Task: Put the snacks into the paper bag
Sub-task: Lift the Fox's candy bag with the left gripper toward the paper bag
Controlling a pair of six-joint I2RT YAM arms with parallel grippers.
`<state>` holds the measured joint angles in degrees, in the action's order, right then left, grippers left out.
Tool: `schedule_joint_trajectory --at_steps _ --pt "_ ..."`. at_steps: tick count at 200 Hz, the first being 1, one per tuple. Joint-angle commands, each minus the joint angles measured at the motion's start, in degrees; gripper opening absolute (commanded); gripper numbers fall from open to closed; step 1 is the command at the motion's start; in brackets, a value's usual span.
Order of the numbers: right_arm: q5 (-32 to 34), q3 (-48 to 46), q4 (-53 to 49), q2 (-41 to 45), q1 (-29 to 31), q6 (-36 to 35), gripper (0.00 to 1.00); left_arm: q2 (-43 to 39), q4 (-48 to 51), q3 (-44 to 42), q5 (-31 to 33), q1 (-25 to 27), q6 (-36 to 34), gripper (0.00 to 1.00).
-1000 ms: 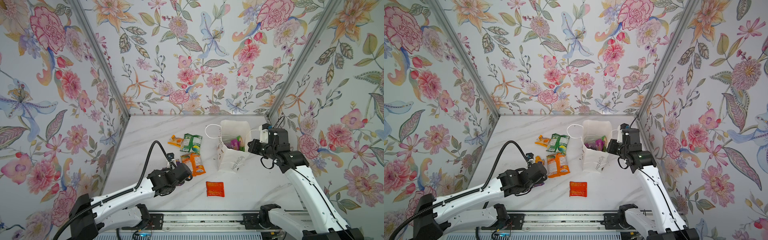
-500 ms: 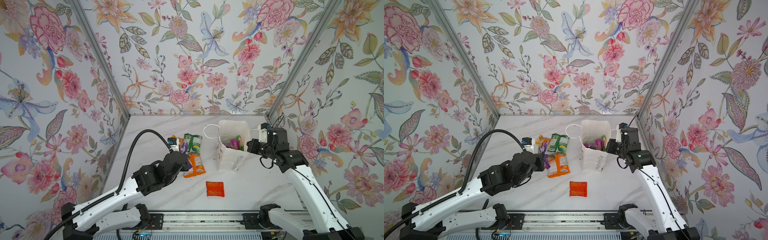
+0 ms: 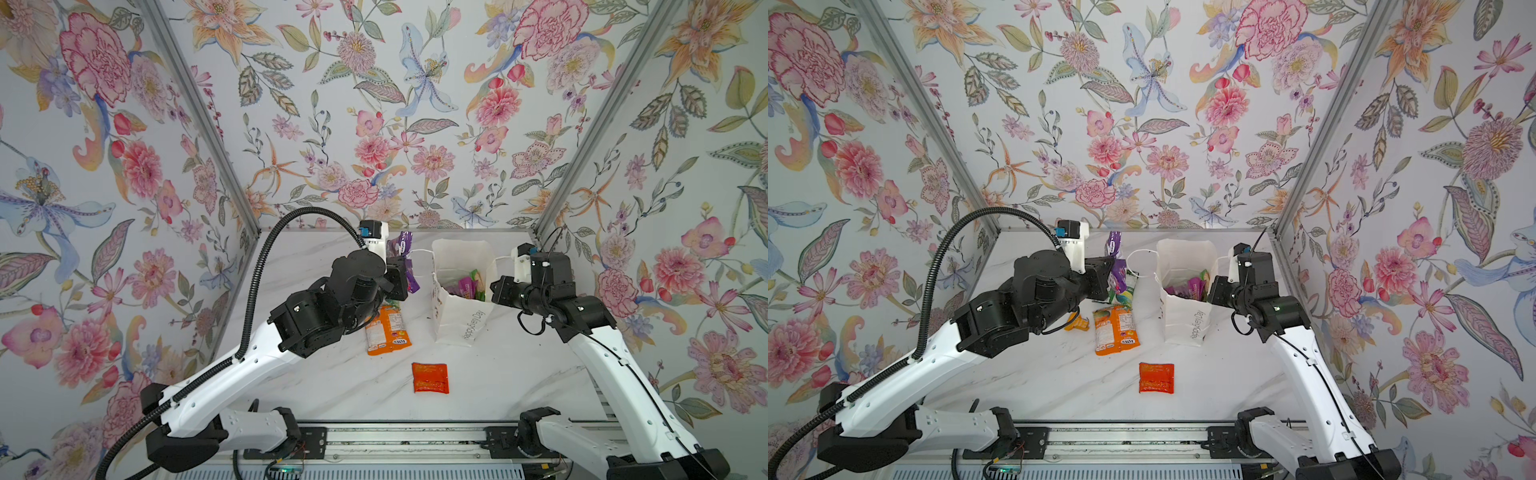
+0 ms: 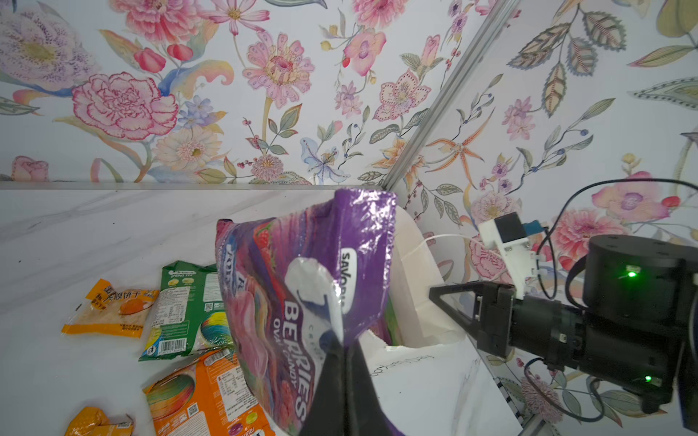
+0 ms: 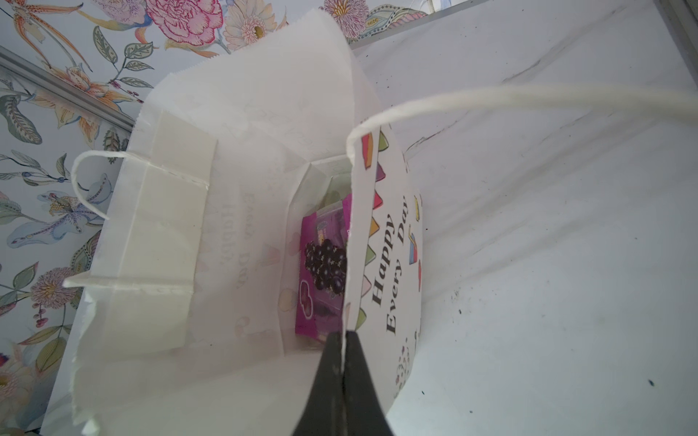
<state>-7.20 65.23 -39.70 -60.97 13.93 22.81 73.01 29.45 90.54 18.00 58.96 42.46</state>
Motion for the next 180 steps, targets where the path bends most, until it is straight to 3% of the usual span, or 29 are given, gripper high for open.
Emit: schedule_joint_trajectory --at_steps 1,78,180 --pt "0.65 1.83 0.5 0.08 0.74 0.33 0.0 2.66 -2.87 5.97 -2.79 0.72 -3.55 0.0" --pt "0.91 2.26 0.49 0.34 1.27 0.25 0.0 18.16 -2.56 23.55 -9.83 0.74 -4.4 0.0" --pt "0.39 2.71 0.5 1.67 1.53 0.77 0.0 30.14 -5.06 28.63 -17.53 0.77 0.9 0.0"
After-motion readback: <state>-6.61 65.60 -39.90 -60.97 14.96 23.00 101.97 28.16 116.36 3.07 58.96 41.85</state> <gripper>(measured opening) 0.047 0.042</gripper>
